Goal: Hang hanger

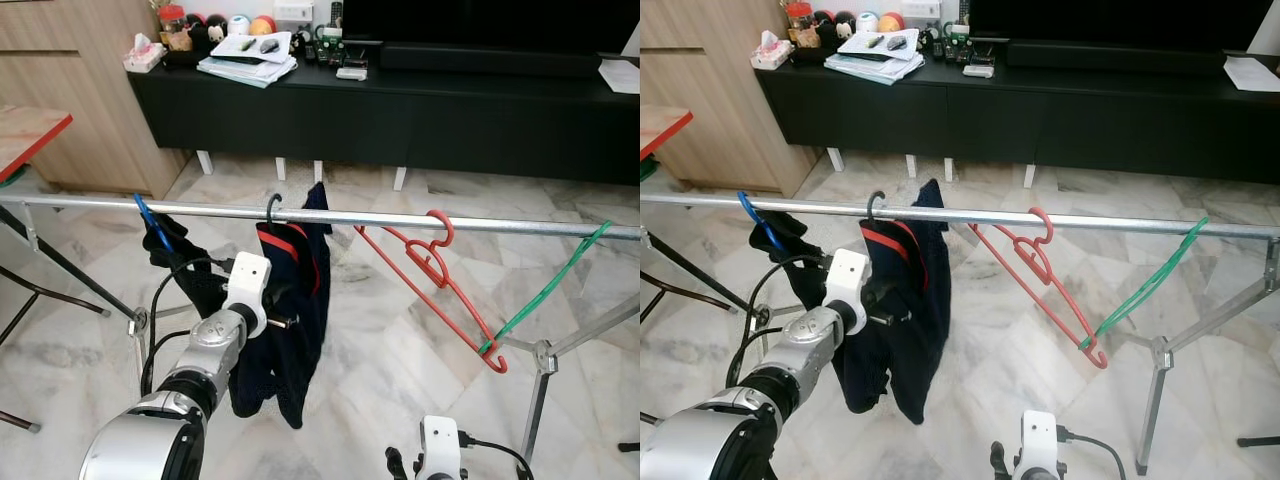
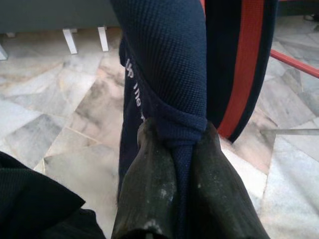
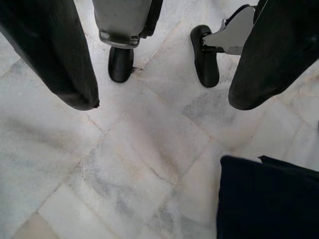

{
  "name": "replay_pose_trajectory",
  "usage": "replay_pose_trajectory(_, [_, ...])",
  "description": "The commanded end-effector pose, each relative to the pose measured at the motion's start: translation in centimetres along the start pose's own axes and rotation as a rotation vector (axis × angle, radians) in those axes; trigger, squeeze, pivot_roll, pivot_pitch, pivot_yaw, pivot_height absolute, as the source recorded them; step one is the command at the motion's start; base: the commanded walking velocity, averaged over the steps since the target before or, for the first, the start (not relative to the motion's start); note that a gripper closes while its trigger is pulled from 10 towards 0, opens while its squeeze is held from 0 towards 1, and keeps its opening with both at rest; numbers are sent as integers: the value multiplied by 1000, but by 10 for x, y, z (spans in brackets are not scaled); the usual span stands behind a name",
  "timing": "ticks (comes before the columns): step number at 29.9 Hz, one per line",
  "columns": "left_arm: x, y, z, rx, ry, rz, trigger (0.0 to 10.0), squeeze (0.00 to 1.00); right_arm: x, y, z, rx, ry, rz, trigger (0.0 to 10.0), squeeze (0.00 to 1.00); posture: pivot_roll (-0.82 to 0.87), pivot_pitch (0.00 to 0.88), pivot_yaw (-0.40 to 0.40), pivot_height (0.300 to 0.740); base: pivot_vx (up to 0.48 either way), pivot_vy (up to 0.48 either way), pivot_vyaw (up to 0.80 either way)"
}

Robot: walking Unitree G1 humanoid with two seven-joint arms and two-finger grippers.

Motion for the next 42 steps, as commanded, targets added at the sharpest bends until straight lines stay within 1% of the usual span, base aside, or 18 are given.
replay_pose_trajectory(1, [-5, -2, 7, 52, 36, 0, 0, 0, 1, -1, -6, -21, 15, -6, 10000, 0, -15, 68, 61, 740, 0, 0, 0])
replay_pose_trajectory(5, [2, -6, 3, 69, 36, -45, 0, 0, 2, 0, -2, -16, 7, -6, 10000, 0, -5, 51, 55, 740, 0, 0, 0])
replay_pose_trajectory(7, [8, -9, -1, 80, 57, -73, 0, 0, 2, 0, 0, -14, 5, -6, 10000, 0, -2, 45, 53, 740, 0, 0, 0])
replay_pose_trajectory(14, [8, -17, -6, 99, 69, -77, 0, 0, 1, 1, 4, -9, 2, -4, 10000, 0, 13, 29, 48, 740, 0, 0, 0])
replay_pose_trajectory(16, [9, -22, -10, 99, 96, -94, 0, 0, 0, 1, 5, -7, -1, -2, 10000, 0, 19, 23, 46, 740, 0, 0, 0])
replay_pose_trajectory(17, [11, -25, -13, 92, 117, -109, 392, 0, 0, 1, 7, -5, -3, 0, 10000, 0, 25, 18, 44, 740, 0, 0, 0])
replay_pose_trajectory(18, [11, -25, -13, 92, 117, -109, 392, 0, 0, 1, 7, -5, -3, 0, 10000, 0, 25, 18, 44, 740, 0, 0, 0])
replay_pose_trajectory(19, [11, -27, -16, 84, 128, -119, 2941, 0, -1, 2, 8, -5, -5, 1, 10000, 0, 30, 14, 42, 740, 0, 0, 0])
replay_pose_trajectory(20, [12, -32, -21, 71, 160, -133, 9020, 0, -1, 2, 9, -4, -8, 3, 10000, 0, 32, 11, 42, 740, 0, 0, 0])
replay_pose_trajectory(21, [12, -32, -21, 71, 160, -133, 9020, 0, -1, 2, 9, -4, -8, 3, 10000, 0, 32, 11, 42, 740, 0, 0, 0])
replay_pose_trajectory(22, [12, -33, -22, 66, 169, -137, 10000, 0, -1, 2, 9, -3, -8, 4, 10000, 0, 34, 9, 42, 740, 0, 0, 0])
replay_pose_trajectory(24, [12, -36, -24, 60, 176, -140, 10000, 0, -2, 2, 10, -3, -9, 4, 10000, 0, 36, 7, 41, 740, 0, 0, 0])
replay_pose_trajectory(26, [9, -44, -31, 43, 199, -142, 10000, 0, -2, 2, 11, -1, -11, 6, 10000, 0, 40, 3, 40, 740, 0, 0, 0])
replay_pose_trajectory(33, [5, -56, -39, 27, 209, -130, 10000, 0, -2, 2, 13, -1, -14, 7, 10000, 0, 49, 0, 38, 740, 0, 0, 0])
replay_pose_trajectory(35, [0, -67, -47, 5, 252, -118, 10000, 0, -2, 2, 14, -1, -19, 7, 10000, 0, 51, 0, 36, 740, 0, 0, 0])
replay_pose_trajectory(36, [0, -67, -47, 5, 252, -118, 10000, 0, -2, 2, 14, -1, -19, 7, 10000, 0, 51, 0, 36, 740, 0, 0, 0])
replay_pose_trajectory(39, [-9, -81, -55, -16, 276, -81, 10000, 0, -2, 3, 15, 0, -25, 7, 10000, 0, 54, 0, 35, 740, 0, 0, 0])
replay_pose_trajectory(42, [-13, -93, -60, -33, 284, -66, 10000, 0, -2, 3, 16, 0, -28, 8, 10000, 0, 56, 0, 35, 740, 0, 0, 0])
Point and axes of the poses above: a point about 5 cm out from each wrist's last joint towards the gripper, its own y axis pointing out of the wrist towards the gripper, its own z axis along the axis of the wrist's last joint, x = y × z, the point moved 3 cm from there along y, pointing out of the wrist towards the gripper, and after that the axes turned 6 degrees about y, right-handed, at the moved point
